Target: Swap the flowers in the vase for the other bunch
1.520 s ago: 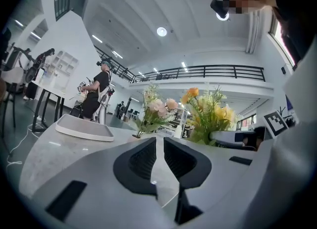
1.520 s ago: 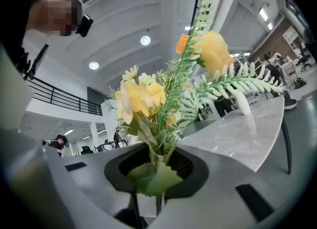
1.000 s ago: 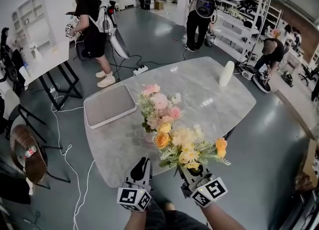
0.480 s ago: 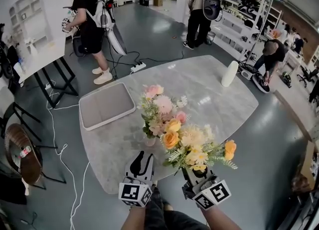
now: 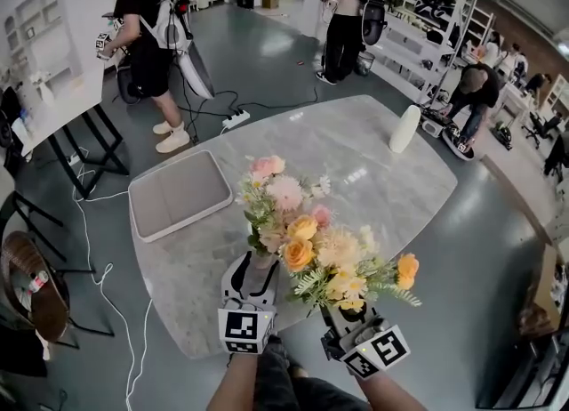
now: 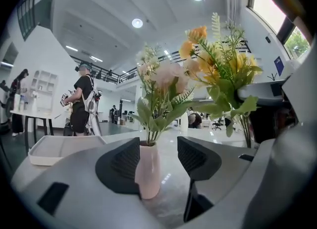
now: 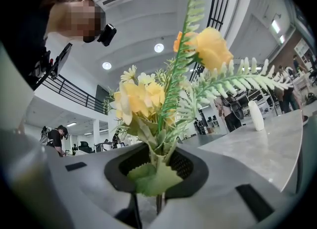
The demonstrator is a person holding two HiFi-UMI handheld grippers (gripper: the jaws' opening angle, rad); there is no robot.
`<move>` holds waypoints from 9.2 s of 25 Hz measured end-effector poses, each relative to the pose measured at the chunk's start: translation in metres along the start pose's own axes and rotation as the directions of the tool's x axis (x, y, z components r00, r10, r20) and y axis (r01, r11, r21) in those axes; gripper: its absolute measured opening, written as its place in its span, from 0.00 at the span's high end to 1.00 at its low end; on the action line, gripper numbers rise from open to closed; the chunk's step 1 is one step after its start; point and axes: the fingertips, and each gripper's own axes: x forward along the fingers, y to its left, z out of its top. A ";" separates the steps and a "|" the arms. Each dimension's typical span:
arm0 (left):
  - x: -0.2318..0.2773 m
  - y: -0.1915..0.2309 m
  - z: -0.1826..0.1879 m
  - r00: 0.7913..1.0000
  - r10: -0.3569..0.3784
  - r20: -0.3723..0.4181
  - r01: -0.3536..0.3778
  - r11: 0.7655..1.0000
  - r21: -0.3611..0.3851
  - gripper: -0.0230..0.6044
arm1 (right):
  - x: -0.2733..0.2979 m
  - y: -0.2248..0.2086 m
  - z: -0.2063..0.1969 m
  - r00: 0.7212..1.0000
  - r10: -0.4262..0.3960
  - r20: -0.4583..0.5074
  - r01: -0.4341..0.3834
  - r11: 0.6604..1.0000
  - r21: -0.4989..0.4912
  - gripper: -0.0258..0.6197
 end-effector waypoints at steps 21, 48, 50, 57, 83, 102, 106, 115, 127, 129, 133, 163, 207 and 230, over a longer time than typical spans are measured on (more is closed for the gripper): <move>0.029 0.003 0.010 0.999 0.043 -0.017 -0.039 0.986 0.161 0.59 | 0.000 0.007 -0.001 0.991 -0.132 -0.034 0.127 0.985 -0.118 0.82; 0.035 0.019 0.041 0.996 0.086 0.028 -0.090 0.967 0.237 0.84 | 0.012 0.006 0.008 0.990 -0.133 -0.054 0.126 0.985 -0.116 0.82; 0.033 0.019 0.045 0.995 0.087 0.039 -0.093 0.969 0.227 0.85 | 0.011 0.006 0.012 0.991 -0.129 -0.046 0.123 0.986 -0.114 0.82; 0.028 0.016 0.059 0.993 0.095 0.064 -0.106 0.977 0.185 0.85 | 0.010 0.007 0.025 0.993 -0.115 -0.031 0.110 0.987 -0.113 0.82; 0.010 0.013 0.099 0.986 0.105 0.130 -0.118 0.989 0.093 0.85 | 0.007 0.005 0.067 0.994 -0.096 0.054 0.101 0.989 -0.105 0.82; -0.014 0.026 0.120 0.981 0.116 0.156 -0.122 0.992 0.030 0.86 | 0.021 0.003 0.071 0.994 -0.080 0.070 0.085 0.993 -0.079 0.82; -0.020 0.031 0.123 0.980 0.120 0.156 -0.122 0.992 0.006 0.86 | 0.024 0.005 0.069 0.995 -0.073 0.071 0.079 0.994 -0.077 0.82; -0.031 0.037 0.126 0.978 0.133 0.164 -0.130 0.991 -0.030 0.86 | 0.027 0.001 0.063 0.995 -0.075 0.061 0.078 0.996 -0.051 0.82; -0.057 0.050 0.111 0.971 0.183 0.152 -0.172 0.982 -0.080 0.86 | 0.031 -0.001 0.057 0.996 -0.072 0.052 0.074 0.997 -0.030 0.82; -0.063 0.052 0.110 0.970 0.188 0.153 -0.175 0.980 -0.093 0.86 | 0.031 0.002 0.056 0.996 -0.072 0.050 0.074 0.997 -0.030 0.82; -0.070 0.045 0.105 0.969 0.198 0.149 -0.181 0.976 -0.124 0.86 | 0.027 -0.002 0.057 0.997 -0.068 0.044 0.070 0.997 -0.034 0.82; -0.119 0.019 0.074 0.973 0.202 0.109 -0.180 0.966 -0.188 0.86 | 0.005 0.022 0.041 0.998 -0.054 -0.015 0.053 0.998 -0.031 0.82; -0.086 0.042 0.072 0.978 0.185 0.100 -0.169 0.974 -0.149 0.86 | 0.074 0.017 0.073 0.997 0.034 0.066 -0.032 0.999 -0.019 0.82; -0.038 0.085 0.058 0.989 0.136 0.064 -0.123 0.978 -0.171 0.86 | 0.159 0.004 0.073 0.995 0.047 0.091 -0.049 0.999 0.015 0.82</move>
